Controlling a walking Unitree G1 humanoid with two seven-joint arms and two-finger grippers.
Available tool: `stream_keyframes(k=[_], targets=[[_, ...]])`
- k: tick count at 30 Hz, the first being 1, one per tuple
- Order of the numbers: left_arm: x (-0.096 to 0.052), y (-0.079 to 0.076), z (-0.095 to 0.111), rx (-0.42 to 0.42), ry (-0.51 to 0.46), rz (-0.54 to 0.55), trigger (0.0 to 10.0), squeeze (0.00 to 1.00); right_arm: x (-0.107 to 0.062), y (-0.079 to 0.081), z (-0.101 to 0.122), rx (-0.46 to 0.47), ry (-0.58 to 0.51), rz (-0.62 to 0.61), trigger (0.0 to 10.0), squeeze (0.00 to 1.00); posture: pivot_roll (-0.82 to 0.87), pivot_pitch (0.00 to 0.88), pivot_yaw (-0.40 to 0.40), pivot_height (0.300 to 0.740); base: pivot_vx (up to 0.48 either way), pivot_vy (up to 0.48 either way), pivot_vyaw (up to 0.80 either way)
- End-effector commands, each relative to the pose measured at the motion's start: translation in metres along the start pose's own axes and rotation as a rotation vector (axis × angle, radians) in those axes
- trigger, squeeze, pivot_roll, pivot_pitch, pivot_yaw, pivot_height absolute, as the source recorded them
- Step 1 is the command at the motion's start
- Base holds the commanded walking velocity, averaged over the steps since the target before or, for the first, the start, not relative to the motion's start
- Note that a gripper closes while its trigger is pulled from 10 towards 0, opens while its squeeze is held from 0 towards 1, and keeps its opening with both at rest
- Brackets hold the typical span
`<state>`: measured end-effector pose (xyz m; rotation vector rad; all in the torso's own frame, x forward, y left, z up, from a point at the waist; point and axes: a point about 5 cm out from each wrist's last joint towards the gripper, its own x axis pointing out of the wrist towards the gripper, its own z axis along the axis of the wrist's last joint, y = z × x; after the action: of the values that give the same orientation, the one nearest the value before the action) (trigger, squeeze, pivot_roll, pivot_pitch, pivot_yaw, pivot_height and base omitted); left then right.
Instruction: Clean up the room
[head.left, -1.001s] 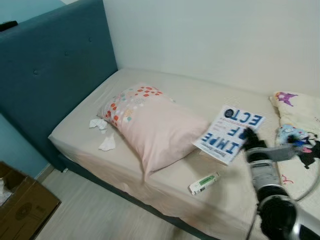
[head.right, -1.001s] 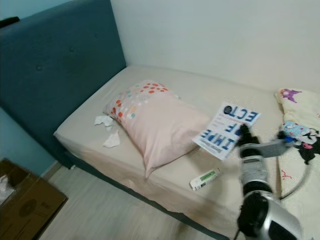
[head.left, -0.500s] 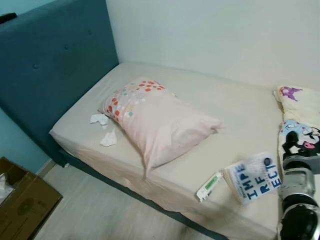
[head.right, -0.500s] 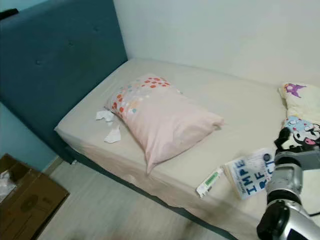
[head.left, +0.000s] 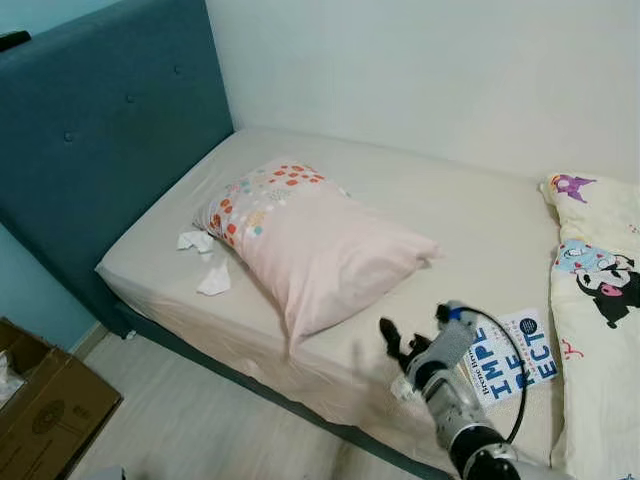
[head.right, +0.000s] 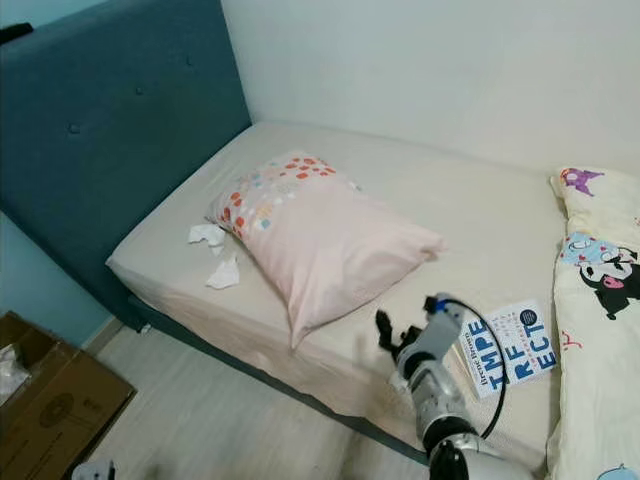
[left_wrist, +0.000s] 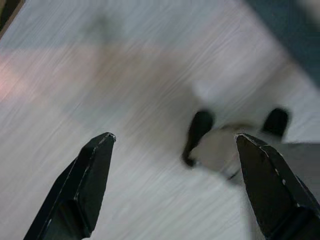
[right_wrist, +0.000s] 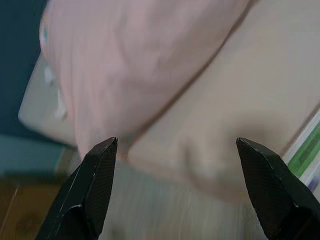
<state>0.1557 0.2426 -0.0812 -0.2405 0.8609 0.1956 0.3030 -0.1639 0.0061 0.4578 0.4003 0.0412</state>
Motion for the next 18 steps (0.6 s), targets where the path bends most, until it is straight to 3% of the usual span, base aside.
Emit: stream_keyframes(k=[1,4,6,8,18], targets=[[-0.001,0.0,-0.005,-0.01,0.008,-0.006,10.0,0.0,-0.003,-0.002,-0.008,-0.018,0.034,-0.012,10.0,0.0,0.02,0.109,0.042,0.74,0.0,0.0,0.0],[0.012,-0.026,0.034,0.0,-0.105,-0.093,10.0,0.0,-0.004,-0.007,-0.008,-0.032,0.059,-0.028,10.0,0.0,-0.01,0.071,0.03,0.74,0.0,0.0,-0.53],[0.012,-0.026,0.034,0.0,-0.105,-0.093,10.0,0.0,-0.004,-0.007,-0.008,-0.032,0.059,-0.028,10.0,0.0,-0.01,0.071,0.03,0.74,0.0,0.0,-0.8],[0.016,-0.036,0.049,-0.004,-0.139,-0.107,10.0,0.0,-0.003,-0.012,0.001,-0.056,0.054,-0.036,10.0,0.0,-0.03,0.043,0.021,0.74,0.0,0.0,-0.8],[0.019,-0.05,0.049,0.003,-0.129,-0.107,10.0,0.0,0.002,-0.015,0.024,-0.087,-0.001,-0.037,10.0,0.0,-0.06,0.018,0.01,0.74,0.0,0.0,-0.8]])
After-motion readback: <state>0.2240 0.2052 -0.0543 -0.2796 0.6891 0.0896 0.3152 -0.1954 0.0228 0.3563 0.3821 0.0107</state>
